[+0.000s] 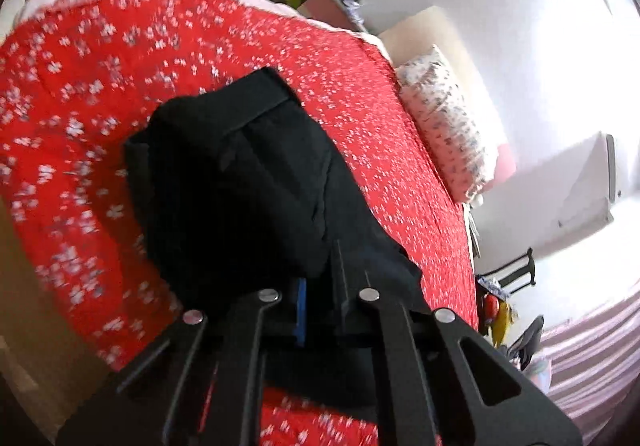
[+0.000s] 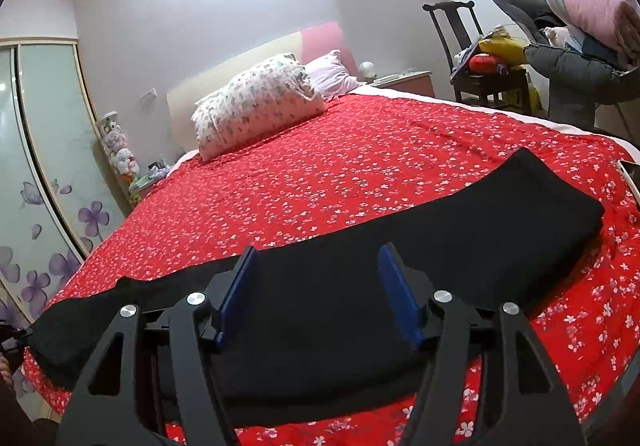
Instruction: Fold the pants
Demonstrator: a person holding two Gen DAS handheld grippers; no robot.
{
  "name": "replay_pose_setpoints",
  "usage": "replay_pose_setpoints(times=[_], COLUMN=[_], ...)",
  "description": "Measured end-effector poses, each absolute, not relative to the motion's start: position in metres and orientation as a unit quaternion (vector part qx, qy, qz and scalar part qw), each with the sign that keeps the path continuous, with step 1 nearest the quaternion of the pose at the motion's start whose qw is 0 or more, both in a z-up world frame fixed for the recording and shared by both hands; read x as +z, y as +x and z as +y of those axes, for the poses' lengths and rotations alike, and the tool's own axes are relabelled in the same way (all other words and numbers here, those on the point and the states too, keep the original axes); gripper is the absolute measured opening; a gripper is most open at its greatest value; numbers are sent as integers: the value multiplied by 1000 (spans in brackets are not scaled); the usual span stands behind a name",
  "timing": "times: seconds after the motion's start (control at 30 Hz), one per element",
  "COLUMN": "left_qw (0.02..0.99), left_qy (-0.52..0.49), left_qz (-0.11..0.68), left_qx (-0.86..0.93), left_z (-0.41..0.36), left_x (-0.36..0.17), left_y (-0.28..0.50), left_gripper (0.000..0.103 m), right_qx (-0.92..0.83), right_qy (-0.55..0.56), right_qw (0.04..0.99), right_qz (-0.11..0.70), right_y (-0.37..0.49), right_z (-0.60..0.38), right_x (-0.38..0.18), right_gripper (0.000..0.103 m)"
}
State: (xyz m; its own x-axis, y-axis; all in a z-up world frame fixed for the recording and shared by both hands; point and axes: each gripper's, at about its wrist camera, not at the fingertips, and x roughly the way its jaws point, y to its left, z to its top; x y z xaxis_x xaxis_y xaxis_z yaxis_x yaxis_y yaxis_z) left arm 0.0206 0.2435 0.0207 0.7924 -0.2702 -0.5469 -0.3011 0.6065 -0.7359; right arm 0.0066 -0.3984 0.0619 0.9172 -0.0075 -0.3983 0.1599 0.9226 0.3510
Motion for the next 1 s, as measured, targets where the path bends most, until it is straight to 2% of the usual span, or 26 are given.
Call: replay_pose_setpoints(times=[0.2,0.37,0.43,0.53,0.57,0.63,0.77,0.9,1.0], left_qw=[837,870,889,916,923,923,898,889,878], left_qy=[-400,-344,-324,-287,-274,-266,-274,-274,-292], left_qz=[369,339,312,275,270,274,306,310,322], left_qx=[60,98,90,49,25,-37,-156,-198,-199], left_z=[243,223,209,176,163,141,98,78,83], left_x=[-10,13,29,47,50,49,36,18,8], left_y=[36,19,6,-14,-16,-19,-6,-1,1], left_gripper=[13,33,47,54,56,68,71,76,76], right_qx=[-12,11,61,184,223,257,254,239,225], right_qy=[211,260,306,365,372,374,369,389,411], right_qw=[956,941,924,880,863,832,795,785,776], right_qz=[204,215,222,244,259,319,409,418,422], right_y=[5,0,0,6,9,19,35,37,33], right_z=[-400,-414,-420,-408,-396,-366,-331,-330,-334], right_x=[60,55,51,43,39,24,-4,-10,-17], right_gripper=[64,64,64,64,64,64,58,58,53])
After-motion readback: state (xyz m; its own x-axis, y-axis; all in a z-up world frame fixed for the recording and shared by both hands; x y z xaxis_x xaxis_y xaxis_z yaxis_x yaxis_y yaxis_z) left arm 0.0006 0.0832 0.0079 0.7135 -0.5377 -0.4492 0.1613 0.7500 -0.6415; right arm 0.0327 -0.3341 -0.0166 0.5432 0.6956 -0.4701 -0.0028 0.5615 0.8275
